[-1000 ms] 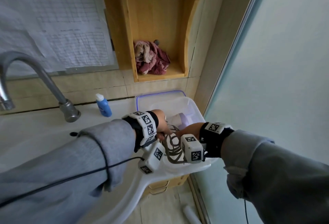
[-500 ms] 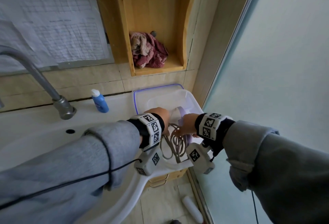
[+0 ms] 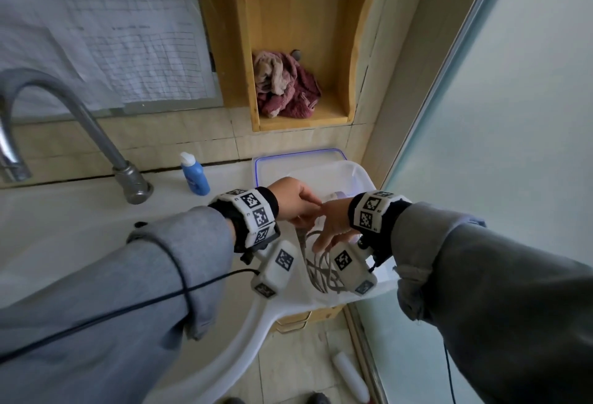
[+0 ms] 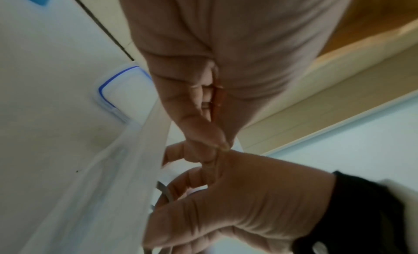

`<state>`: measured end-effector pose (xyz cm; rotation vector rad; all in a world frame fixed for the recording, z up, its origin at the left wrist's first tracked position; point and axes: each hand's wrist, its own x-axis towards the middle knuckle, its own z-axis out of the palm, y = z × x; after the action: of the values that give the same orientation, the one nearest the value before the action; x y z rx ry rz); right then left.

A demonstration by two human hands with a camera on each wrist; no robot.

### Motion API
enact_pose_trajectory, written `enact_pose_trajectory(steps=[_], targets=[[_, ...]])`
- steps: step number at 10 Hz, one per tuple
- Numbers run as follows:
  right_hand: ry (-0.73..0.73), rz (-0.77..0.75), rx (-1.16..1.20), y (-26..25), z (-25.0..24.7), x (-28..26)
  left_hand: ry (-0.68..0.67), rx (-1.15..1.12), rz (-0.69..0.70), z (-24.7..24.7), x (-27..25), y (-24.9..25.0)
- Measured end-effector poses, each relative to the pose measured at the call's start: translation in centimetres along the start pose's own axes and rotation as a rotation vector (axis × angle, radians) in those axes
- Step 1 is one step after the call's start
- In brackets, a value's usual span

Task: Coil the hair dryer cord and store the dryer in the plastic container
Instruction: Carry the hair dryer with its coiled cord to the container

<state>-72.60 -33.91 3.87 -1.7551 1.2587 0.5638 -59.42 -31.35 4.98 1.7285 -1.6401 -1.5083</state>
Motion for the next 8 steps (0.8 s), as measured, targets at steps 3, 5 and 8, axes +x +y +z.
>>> enact_pose_trajectory(steps=[3,5,8], targets=[[0.093,0.032,-0.172,-0.8,-1.1,0.5,0.429,-0.480,-0.040,-3.7,1.2,-3.3],[0.308,0.035,0.148,-0.4,-2.8,0.6,0.519,-0.277,-0.323,-4.9,3.5,-6.7],[0.467,0.073,0.435,1.6,-3.4,0.4,0.331,-0.062,-0.501,-3.0,6.3,-7.6]])
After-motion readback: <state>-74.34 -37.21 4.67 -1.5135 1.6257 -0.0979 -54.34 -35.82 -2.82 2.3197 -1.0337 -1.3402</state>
